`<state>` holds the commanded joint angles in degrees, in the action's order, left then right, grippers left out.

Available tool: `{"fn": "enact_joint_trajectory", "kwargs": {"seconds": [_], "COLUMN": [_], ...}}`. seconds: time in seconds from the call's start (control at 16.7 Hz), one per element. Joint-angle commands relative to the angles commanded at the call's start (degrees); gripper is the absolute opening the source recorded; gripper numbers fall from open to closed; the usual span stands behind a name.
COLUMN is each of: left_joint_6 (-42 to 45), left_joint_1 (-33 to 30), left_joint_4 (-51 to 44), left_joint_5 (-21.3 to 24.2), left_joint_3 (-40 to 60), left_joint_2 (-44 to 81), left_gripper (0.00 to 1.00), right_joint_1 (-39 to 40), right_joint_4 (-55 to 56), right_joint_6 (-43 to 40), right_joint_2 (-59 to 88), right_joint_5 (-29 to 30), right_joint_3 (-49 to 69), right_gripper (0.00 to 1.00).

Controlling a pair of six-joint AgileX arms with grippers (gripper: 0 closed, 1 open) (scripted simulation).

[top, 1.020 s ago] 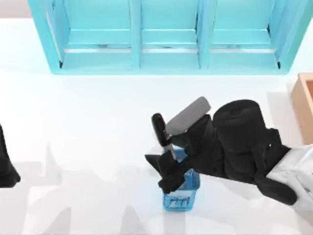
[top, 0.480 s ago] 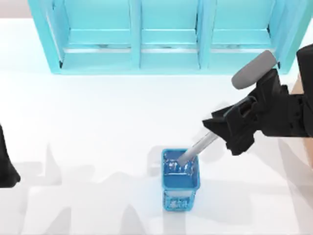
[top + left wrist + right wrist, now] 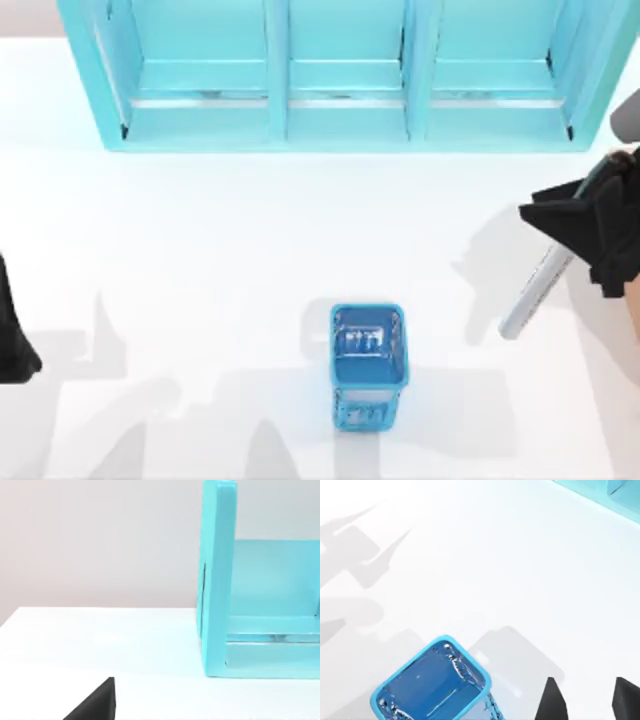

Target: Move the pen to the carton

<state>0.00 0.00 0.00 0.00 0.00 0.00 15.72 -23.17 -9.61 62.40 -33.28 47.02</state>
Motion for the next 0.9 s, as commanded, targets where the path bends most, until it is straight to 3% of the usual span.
{"fn": "enact_joint_trajectory", "kwargs": {"seconds": [0.42,0.9], "left_joint_6": [0.0,0.0], "left_joint_1": [0.0,0.0], "left_joint_4": [0.0,0.0], "left_joint_5": [0.0,0.0], "left_joint_3": [0.0,0.0], "left_joint_2": [0.0,0.0], "left_gripper": [1.00,1.00], "right_joint_1": [-3.4,-33.1], "right_joint_4": [-2.3,-13.4], "right_joint_6": [-2.8,-17.1], "right_joint_2": [1.1,1.2], "right_joint_5": [0.2,1.1], "right_joint_3": [1.6,10.7], "right_gripper": [0.00,0.00]}}
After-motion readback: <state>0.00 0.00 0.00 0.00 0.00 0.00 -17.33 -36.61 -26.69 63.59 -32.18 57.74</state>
